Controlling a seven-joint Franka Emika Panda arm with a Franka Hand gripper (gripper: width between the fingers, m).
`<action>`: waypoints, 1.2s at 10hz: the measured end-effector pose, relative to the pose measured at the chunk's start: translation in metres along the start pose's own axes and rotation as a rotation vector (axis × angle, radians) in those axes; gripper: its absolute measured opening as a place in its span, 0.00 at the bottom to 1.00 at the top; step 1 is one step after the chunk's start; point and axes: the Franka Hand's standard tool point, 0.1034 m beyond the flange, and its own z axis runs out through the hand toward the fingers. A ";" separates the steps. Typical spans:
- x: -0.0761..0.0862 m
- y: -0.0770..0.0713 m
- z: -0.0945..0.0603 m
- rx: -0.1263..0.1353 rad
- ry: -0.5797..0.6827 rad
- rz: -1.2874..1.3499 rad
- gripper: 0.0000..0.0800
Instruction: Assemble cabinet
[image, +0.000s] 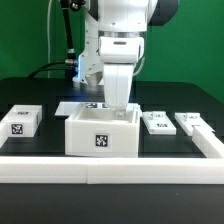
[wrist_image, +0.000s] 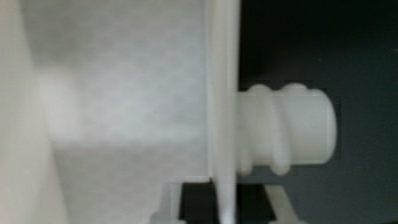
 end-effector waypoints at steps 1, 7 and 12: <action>0.000 0.001 -0.001 0.000 -0.002 -0.012 0.04; 0.039 0.031 0.000 -0.043 -0.011 -0.150 0.04; 0.042 0.033 0.000 -0.049 -0.008 -0.153 0.04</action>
Offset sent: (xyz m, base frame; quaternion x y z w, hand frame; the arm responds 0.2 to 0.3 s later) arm 0.0316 0.0168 0.0023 -0.0220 -0.0204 -0.0954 0.9950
